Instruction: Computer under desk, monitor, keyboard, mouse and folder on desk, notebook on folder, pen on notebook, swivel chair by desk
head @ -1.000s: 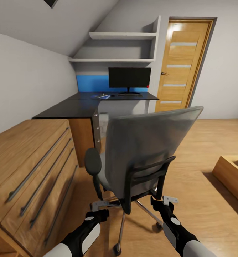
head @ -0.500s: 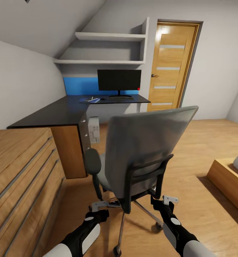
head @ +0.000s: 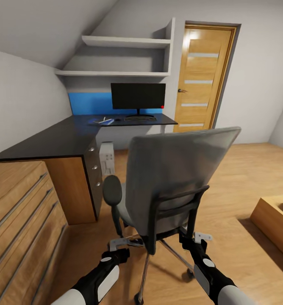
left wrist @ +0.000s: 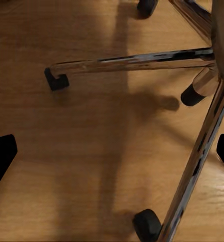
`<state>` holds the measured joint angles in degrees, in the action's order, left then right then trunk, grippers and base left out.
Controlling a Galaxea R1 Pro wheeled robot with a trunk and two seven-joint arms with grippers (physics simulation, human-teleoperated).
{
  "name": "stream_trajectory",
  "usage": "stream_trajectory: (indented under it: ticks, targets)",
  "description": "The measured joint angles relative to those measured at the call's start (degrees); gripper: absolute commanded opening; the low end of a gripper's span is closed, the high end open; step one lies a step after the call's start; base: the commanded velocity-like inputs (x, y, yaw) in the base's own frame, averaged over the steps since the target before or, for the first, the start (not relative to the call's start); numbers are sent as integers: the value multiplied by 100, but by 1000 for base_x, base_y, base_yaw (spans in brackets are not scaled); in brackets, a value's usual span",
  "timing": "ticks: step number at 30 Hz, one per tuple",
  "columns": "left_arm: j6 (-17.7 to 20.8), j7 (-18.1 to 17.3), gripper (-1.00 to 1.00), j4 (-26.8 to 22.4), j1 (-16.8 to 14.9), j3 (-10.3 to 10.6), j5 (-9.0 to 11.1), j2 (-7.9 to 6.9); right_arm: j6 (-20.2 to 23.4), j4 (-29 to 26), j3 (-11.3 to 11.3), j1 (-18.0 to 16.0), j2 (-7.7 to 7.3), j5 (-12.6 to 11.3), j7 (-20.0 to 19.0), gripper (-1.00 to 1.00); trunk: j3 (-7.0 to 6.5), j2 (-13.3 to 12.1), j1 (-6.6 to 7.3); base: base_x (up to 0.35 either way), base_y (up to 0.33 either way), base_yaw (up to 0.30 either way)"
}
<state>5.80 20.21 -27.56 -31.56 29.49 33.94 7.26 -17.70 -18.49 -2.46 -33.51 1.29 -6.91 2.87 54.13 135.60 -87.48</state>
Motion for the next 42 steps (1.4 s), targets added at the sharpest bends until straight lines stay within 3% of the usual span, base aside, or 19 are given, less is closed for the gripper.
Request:
stream_trajectory:
  ticks: [7,16,26,42]
  targets:
    - [0,2,100,2,-2,-7,-41,-1,-1,-1,-24,-3,-1,-13,8,100,-1,0,-3,173,50,0]
    - [-2,-2,100,8,-4,-7,-56,1,-1,-1,-22,-3,-1,-19,8,100,-2,0,-5,-213,2,0]
    - [-2,1,100,8,-4,-10,-56,-9,-1,-1,-15,-3,18,-22,8,100,-2,0,-3,-23,8,0]
    - [-9,10,100,5,-3,-25,-57,-26,-53,7,-7,-4,201,-4,43,100,-2,0,-3,0,95,56]
